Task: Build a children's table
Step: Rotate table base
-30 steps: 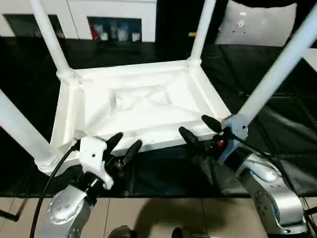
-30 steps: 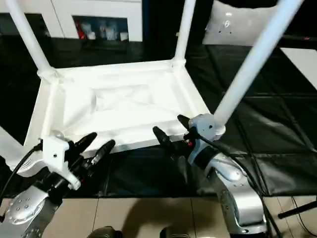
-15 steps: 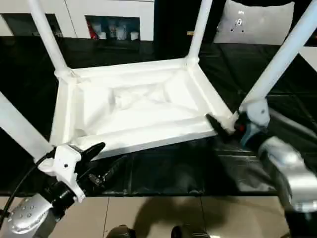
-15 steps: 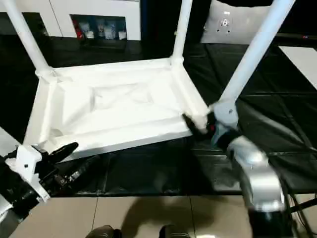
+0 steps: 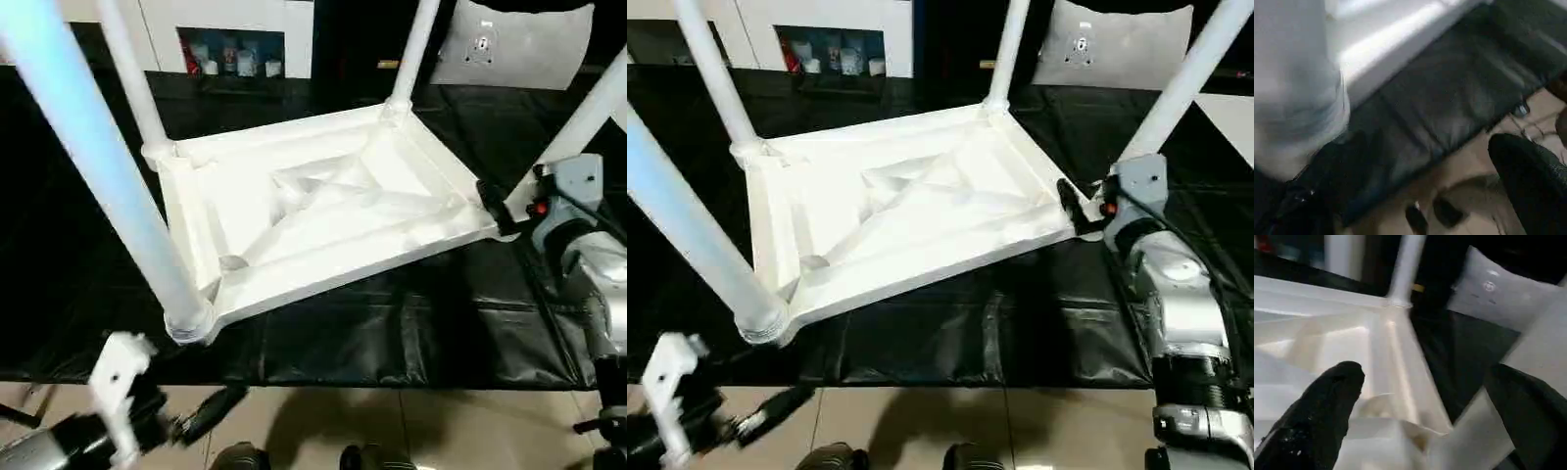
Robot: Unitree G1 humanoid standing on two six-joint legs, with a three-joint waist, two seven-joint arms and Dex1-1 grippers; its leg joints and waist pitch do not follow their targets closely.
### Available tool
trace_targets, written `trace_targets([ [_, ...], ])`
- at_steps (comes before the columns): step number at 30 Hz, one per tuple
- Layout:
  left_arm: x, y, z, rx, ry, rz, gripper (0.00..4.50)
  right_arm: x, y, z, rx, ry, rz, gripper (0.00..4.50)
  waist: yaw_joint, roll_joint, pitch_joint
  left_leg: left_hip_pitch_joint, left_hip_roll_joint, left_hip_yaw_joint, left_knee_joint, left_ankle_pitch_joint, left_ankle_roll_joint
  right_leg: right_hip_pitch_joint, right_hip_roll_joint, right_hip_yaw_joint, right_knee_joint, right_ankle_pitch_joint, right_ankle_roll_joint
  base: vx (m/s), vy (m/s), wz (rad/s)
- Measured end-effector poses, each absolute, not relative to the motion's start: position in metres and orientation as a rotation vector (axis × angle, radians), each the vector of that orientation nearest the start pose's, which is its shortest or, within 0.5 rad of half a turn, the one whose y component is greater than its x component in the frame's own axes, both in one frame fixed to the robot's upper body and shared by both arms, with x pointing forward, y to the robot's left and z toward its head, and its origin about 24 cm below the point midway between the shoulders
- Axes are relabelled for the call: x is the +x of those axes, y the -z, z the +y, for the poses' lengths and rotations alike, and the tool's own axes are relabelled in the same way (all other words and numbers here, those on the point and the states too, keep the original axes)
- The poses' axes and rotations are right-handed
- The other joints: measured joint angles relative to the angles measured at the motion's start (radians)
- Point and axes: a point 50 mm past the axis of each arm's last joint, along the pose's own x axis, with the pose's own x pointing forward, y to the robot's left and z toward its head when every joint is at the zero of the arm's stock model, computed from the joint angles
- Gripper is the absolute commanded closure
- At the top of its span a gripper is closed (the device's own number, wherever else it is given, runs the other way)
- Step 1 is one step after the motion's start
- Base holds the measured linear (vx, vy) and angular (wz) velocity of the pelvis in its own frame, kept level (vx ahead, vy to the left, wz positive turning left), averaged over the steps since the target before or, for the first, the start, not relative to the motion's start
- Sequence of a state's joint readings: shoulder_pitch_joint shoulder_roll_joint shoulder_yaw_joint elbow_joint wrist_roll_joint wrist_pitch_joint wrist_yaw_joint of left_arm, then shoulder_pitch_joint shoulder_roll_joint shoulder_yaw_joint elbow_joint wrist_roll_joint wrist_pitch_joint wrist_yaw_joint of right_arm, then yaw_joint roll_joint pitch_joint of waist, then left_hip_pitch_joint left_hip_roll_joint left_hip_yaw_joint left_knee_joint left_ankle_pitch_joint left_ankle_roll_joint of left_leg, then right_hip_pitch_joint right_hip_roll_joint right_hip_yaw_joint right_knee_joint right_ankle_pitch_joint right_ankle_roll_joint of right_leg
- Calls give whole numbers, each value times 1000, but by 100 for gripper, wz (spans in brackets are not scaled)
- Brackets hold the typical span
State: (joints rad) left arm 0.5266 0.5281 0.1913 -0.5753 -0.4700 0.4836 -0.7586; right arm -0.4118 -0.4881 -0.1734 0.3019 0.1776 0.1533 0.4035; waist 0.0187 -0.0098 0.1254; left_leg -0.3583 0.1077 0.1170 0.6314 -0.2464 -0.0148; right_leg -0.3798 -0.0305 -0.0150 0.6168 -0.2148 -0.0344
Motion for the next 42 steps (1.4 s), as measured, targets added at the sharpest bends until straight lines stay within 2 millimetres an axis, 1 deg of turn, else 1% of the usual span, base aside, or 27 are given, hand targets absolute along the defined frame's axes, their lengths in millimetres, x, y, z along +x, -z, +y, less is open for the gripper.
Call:
trace_targets([
  [3, 136, -71, 227, -15, 673, 421, 3, 313, -106, -245, -185, -287, 32, 0, -3, -3, 1, 0, 3, 1, 0, 0, 0, 0, 2, 0, 0, 0, -1, 0, 0, 0],
  [5, 138, -75, 237, -19, 647, 407, 3, 303, -99, -236, -162, -377, 53, 0, -4, -3, 2, 0, 4, 2, 0, 0, 0, -1, 3, 0, 0, 1, -1, 0, 0, 0],
  [7, 146, -82, 248, -9, 605, 366, 3, 293, -93, -225, -148, -462, 78, 0, -2, -3, 3, 1, 6, 2, -1, 0, -1, -1, 4, 0, 0, 1, -1, 0, 0, 0],
  [8, 153, -90, 253, -7, 583, 318, 3, 287, -90, -218, -154, -502, 93, 0, -1, -2, 3, 1, 7, 2, -1, 0, -1, -1, 5, 0, 0, 1, -1, 0, 0, 0],
  [10, 164, -99, 251, -10, 584, 246, 3, 282, -85, -211, -164, -530, 115, 0, -3, -2, 3, 2, 7, 3, -1, 0, -1, 0, 4, 0, 0, 1, -2, 0, 0, 0],
  [12, 174, -104, 242, -41, 609, 185, 3, 279, -80, -209, -194, -515, 147, 0, -6, -1, 4, 2, 7, 6, -1, 0, -1, 0, 4, 1, -1, 2, -3, 0, 0, 0],
  [14, 183, -106, 233, -64, 637, 150, 3, 277, -74, -211, -218, -485, 189, 0, -10, -1, 4, 1, 7, 6, -1, 0, -1, -1, 4, 2, -2, 2, -3, 0, 0, 0],
  [16, 190, -105, 228, -82, 654, 134, 3, 275, -70, -210, -233, -475, 217, 0, -13, -1, 4, 1, 7, 6, -1, 0, -1, -1, 4, 2, -2, 2, -3, 0, 0, 0],
  [17, 197, -106, 223, -100, 670, 113, 3, 274, -68, -209, -239, -470, 234, 0, -13, 0, 4, 1, 7, 6, -1, 0, -1, -1, 4, 2, -2, 2, -3, 0, 0, 0],
  [21, 212, -105, 205, -154, 726, 75, 3, 275, -66, -204, -247, -462, 270, 0, -9, -1, 4, 0, 7, 6, -1, 0, -1, -1, 4, 1, -2, 2, -3, 0, 0, 0],
  [23, 219, -105, 195, -167, 750, 67, 3, 275, -65, -199, -259, -476, 288, 0, -7, -1, 4, 1, 7, 6, -1, 0, -1, -1, 4, 1, -2, 2, -4, 0, 0, 0],
  [26, 228, -104, 182, -178, 787, 51, 3, 275, -57, -192, -284, -464, 323, 0, -7, -1, 4, 0, 7, 6, -1, 1, -2, -1, 4, 1, -2, 2, -4, 0, 0, 0],
  [29, 231, -106, 171, -184, 831, 42, 3, 277, -49, -187, -276, -441, 351, 0, -10, -1, 5, 0, 7, 6, -1, 1, -2, -1, 4, 1, -2, 2, -4, 0, 0, 0],
  [31, 232, -107, 167, -187, 851, 42, 3, 279, -49, -186, -284, -426, 352, 0, -11, 0, 5, 0, 7, 7, -2, 1, -2, -2, 4, 1, -2, 2, -4, 0, 0, 0],
  [32, 231, -107, 163, -196, 868, 50, 3, 284, -50, -184, -287, -405, 343, 0, -13, 0, 5, 0, 7, 7, -3, 1, -2, -2, 4, 1, -2, 2, -4, 0, 0, 0],
  [37, 227, -110, 138, -215, 1008, 65, 3, 295, -46, -171, -254, -380, 315, 0, -8, 8, 10, 0, 7, 7, -5, 1, -3, -2, 3, 1, -3, 2, -4, 0, 0, 0],
  [39, 227, -110, 131, -224, 1040, 68, 3, 298, -46, -169, -252, -371, 315, 0, -12, 10, 11, 0, 7, 8, -5, 1, -3, -3, 3, 1, -3, 2, -4, 0, 0, 0],
  [42, 226, -110, 118, -233, 1096, 73, 3, 303, -46, -167, -260, -360, 307, 0, -20, 10, 11, 0, 7, 8, -5, 1, -3, -3, 4, 2, -3, 2, -4, 0, 0, 0],
])
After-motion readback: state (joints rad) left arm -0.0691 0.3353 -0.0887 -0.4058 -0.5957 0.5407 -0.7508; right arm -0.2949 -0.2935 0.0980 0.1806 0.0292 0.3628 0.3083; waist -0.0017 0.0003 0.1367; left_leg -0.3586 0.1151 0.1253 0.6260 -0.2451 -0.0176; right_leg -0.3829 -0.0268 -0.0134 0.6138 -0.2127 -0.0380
